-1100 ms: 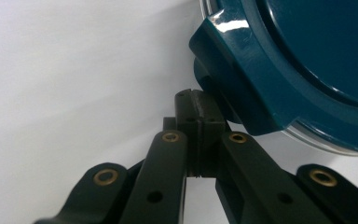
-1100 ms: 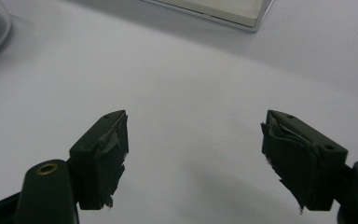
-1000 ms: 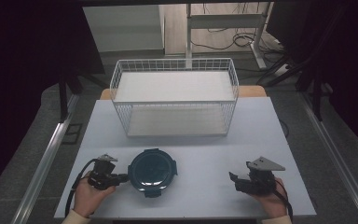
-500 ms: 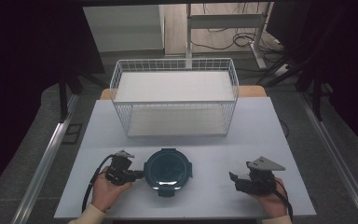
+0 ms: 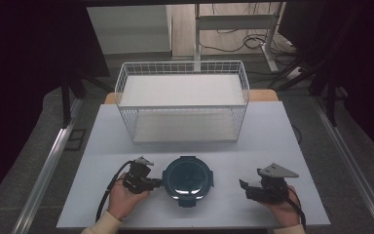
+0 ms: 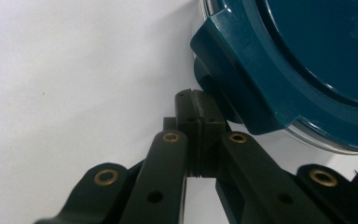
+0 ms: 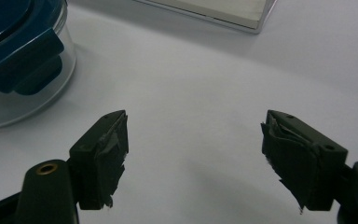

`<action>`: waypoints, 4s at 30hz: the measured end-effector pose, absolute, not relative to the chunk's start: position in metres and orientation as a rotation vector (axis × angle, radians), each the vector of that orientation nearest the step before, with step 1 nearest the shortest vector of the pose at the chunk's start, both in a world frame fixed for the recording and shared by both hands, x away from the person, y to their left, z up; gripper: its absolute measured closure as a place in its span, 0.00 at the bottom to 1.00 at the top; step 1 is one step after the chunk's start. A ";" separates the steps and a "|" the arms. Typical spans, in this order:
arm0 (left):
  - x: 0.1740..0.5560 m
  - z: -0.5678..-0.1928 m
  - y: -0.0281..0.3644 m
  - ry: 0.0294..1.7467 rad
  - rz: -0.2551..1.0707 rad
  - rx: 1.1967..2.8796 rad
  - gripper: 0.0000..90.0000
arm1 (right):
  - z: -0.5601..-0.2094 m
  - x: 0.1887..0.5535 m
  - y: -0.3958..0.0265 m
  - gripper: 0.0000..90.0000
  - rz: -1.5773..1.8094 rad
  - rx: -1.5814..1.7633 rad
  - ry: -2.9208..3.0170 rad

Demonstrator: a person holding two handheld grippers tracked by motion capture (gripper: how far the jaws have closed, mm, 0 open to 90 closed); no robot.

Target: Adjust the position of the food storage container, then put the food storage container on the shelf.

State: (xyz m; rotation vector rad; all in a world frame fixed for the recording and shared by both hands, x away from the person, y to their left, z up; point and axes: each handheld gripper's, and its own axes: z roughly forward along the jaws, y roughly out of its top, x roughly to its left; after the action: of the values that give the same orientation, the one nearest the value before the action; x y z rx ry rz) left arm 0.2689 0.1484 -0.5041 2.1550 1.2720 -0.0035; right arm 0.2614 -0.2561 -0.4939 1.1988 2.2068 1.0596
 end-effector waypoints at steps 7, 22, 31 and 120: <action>0.272 -0.505 0.166 1.281 0.006 2.086 1.00 | -0.493 0.263 -0.257 0.25 1.074 1.207 2.194; 0.251 -0.491 0.195 1.265 0.092 2.000 0.46 | -0.492 0.261 -0.254 0.25 1.078 1.182 2.201; 0.245 -0.485 0.196 1.304 0.143 1.939 0.28 | -0.486 0.253 -0.259 0.25 1.121 1.227 2.168; 0.255 -0.522 0.158 1.285 -0.424 1.603 0.44 | -0.513 0.280 -0.171 0.40 1.713 1.718 2.361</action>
State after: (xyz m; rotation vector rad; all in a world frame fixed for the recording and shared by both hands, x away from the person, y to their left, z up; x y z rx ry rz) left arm 0.2545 0.1576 -0.5221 1.6032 1.2852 -0.4243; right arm 0.2796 -0.1712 -0.5134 1.7182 2.3610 1.7131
